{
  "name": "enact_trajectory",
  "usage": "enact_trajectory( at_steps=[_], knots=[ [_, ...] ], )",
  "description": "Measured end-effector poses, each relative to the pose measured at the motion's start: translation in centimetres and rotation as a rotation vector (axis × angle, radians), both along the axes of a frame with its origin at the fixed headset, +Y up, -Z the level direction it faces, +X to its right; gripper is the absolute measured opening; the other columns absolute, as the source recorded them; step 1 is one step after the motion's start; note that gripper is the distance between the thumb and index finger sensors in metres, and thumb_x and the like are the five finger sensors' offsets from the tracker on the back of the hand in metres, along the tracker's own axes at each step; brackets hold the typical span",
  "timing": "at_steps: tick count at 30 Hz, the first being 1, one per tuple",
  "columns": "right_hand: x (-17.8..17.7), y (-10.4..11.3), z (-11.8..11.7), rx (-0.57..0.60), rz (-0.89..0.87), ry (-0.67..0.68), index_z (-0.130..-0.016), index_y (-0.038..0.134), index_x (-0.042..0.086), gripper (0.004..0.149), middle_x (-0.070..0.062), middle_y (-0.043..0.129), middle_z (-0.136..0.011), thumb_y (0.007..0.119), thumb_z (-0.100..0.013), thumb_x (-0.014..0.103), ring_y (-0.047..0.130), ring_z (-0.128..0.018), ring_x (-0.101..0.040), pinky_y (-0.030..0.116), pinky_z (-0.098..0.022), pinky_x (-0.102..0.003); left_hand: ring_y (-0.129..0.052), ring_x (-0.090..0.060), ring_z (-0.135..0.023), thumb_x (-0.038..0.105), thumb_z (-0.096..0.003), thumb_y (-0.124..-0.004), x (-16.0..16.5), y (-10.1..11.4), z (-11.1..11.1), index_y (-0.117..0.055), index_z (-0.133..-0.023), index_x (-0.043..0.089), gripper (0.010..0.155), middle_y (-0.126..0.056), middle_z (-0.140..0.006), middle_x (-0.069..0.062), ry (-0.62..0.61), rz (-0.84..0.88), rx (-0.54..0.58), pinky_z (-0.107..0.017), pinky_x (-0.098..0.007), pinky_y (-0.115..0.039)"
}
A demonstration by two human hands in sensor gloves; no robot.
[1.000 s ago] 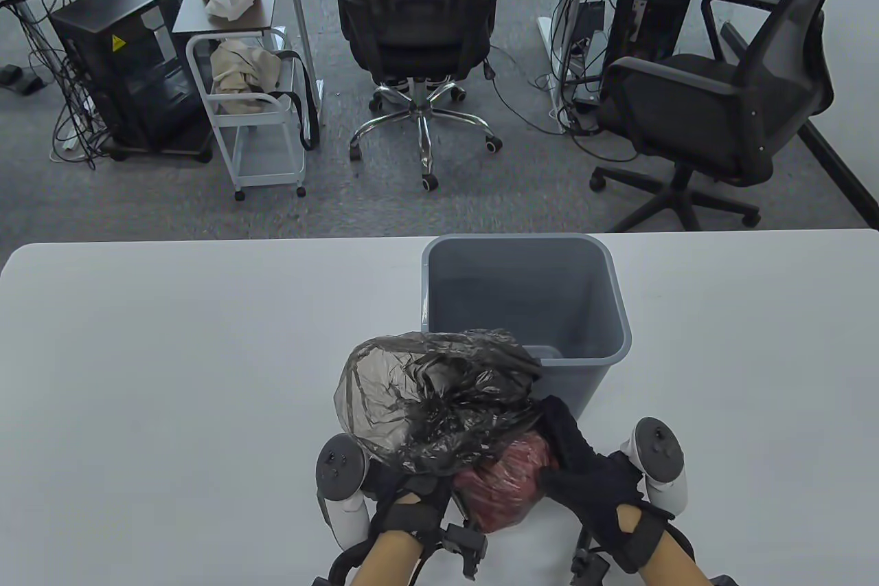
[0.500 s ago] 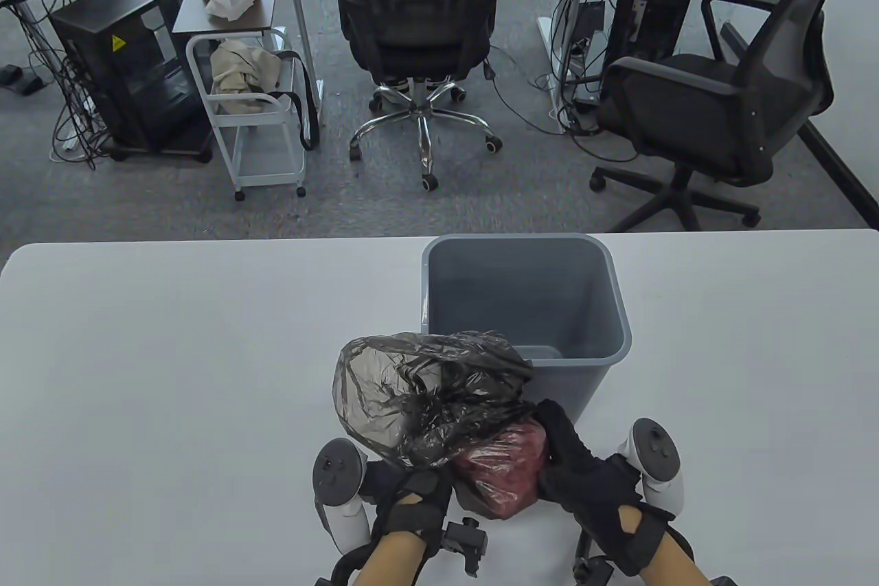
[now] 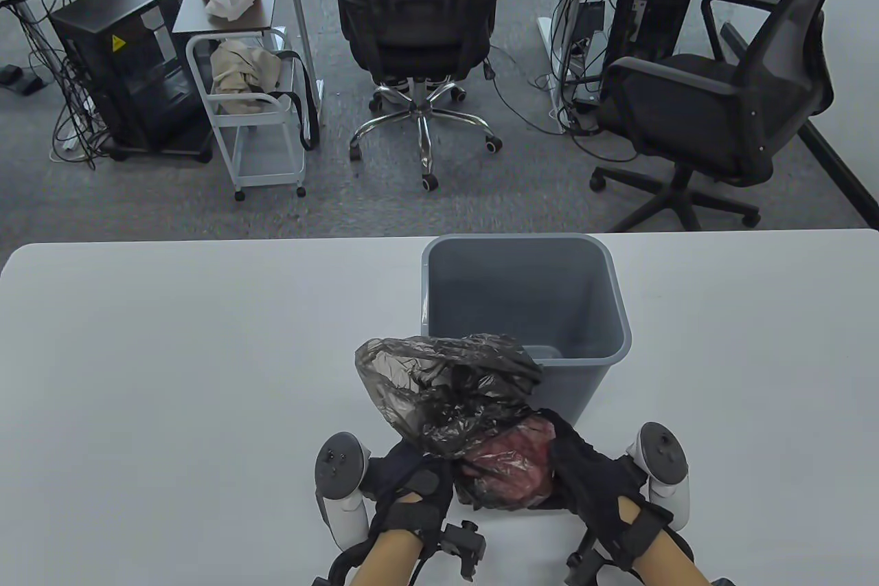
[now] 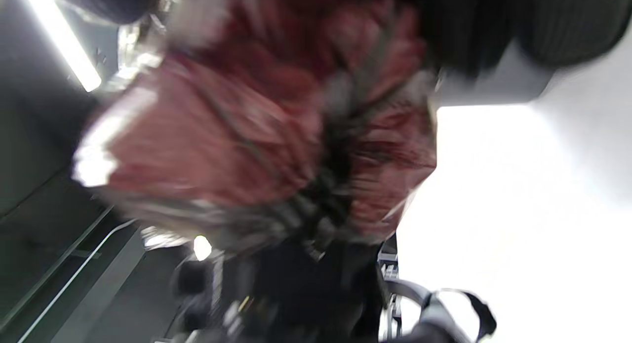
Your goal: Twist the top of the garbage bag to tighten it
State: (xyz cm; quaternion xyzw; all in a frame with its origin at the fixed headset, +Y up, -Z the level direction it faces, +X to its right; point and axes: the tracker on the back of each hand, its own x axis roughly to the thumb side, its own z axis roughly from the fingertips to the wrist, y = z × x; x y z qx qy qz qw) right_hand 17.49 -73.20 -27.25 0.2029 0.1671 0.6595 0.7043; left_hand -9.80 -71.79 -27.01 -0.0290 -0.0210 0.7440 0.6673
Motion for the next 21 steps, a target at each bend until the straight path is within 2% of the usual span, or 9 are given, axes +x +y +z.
enact_trajectory(
  at_steps=[2,4,7,9,10,13,15,17,21],
  knots=[
    [-0.3,0.5,0.0,0.055,0.026,0.057,-0.1,0.003,0.01,0.108,-0.032,0.013,-0.1,0.072,-0.045,0.073,0.044,-0.085,-0.065,0.049,-0.051,-0.079,-0.085,-0.033,-0.087,0.053,-0.0527,-0.068,-0.2,0.0,0.0,-0.074,-0.097,0.03,0.05,-0.078,-0.1,-0.003,0.02,-0.008,0.006,-0.047,-0.057,-0.085],
    [-0.5,0.9,-0.1,0.131,0.063,0.065,-0.099,0.002,0.009,0.108,-0.032,0.012,-0.099,0.075,-0.045,0.068,0.049,-0.086,-0.062,0.051,-0.053,-0.077,-0.085,-0.034,-0.086,0.053,-0.0525,-0.068,0.0,0.0,0.0,-0.075,-0.097,0.03,0.05,-0.078,-0.1,-0.003,-0.003,0.011,0.003,-0.047,-0.057,-0.085],
    [0.1,0.7,-0.3,0.106,0.076,-0.072,-0.098,0.009,0.005,0.097,-0.034,0.034,-0.097,0.07,-0.049,0.062,0.082,-0.069,-0.052,0.076,-0.046,-0.06,-0.073,-0.037,-0.094,0.056,-0.0524,-0.07,0.7,0.0,-0.4,-0.073,-0.099,0.036,0.051,-0.071,-0.106,-0.005,-0.132,0.054,0.02,-0.056,-0.066,-0.069],
    [0.7,0.2,-0.3,0.016,-0.005,-0.134,-0.099,0.017,0.003,0.09,-0.034,0.049,-0.094,0.067,-0.05,0.059,0.096,-0.054,-0.047,0.085,-0.035,-0.054,-0.052,-0.041,-0.104,0.057,-0.0524,-0.072,1.1,0.1,-0.6,-0.067,-0.103,0.039,0.054,-0.058,-0.113,-0.006,-0.264,0.083,0.023,-0.061,-0.076,-0.048],
    [0.8,0.0,-0.4,-0.016,-0.049,-0.13,-0.099,0.021,0.001,0.087,-0.033,0.057,-0.091,0.065,-0.05,0.059,0.099,-0.048,-0.045,0.087,-0.031,-0.053,-0.049,-0.041,-0.105,0.058,-0.053,-0.072,1.3,0.1,-0.6,-0.065,-0.104,0.041,0.055,-0.055,-0.114,-0.006,-0.304,0.071,0.036,-0.062,-0.077,-0.046],
    [0.7,-0.2,-0.4,-0.057,-0.063,-0.063,-0.099,0.026,0.0,0.082,-0.033,0.063,-0.089,0.063,-0.052,0.057,0.101,-0.045,-0.044,0.088,-0.029,-0.052,-0.064,-0.04,-0.102,0.054,-0.0538,-0.071,1.6,0.2,-0.7,-0.067,-0.102,0.041,0.051,-0.061,-0.113,-0.004,-0.336,0.089,0.049,-0.062,-0.071,-0.06],
    [0.6,-0.2,-0.4,-0.028,-0.026,-0.076,-0.1,0.029,0.0,0.082,-0.033,0.063,-0.089,0.061,-0.052,0.059,0.1,-0.048,-0.045,0.088,-0.031,-0.053,-0.082,-0.037,-0.091,0.05,-0.0545,-0.07,1.2,0.2,-0.5,-0.068,-0.1,0.038,0.048,-0.071,-0.107,-0.005,-0.244,0.069,0.025,-0.053,-0.061,-0.08],
    [0.3,-0.1,-0.2,-0.012,-0.03,-0.078,-0.101,0.03,0.002,0.087,-0.033,0.059,-0.091,0.061,-0.05,0.065,0.094,-0.056,-0.049,0.083,-0.036,-0.057,-0.091,-0.035,-0.083,0.05,-0.0532,-0.07,0.6,0.1,-0.3,-0.07,-0.098,0.037,0.047,-0.077,-0.102,-0.005,-0.108,0.008,0.015,-0.045,-0.055,-0.088],
    [-0.6,0.7,0.1,0.072,-0.032,0.102,-0.102,0.007,0.011,0.107,-0.032,0.017,-0.101,0.069,-0.045,0.076,0.044,-0.086,-0.065,0.048,-0.051,-0.079,-0.094,-0.032,-0.08,0.05,-0.0535,-0.069,-0.4,0.0,-0.1,-0.068,-0.099,0.038,0.047,-0.078,-0.101,-0.004,0.001,-0.002,0.0,-0.041,-0.05,-0.091]
  ],
)
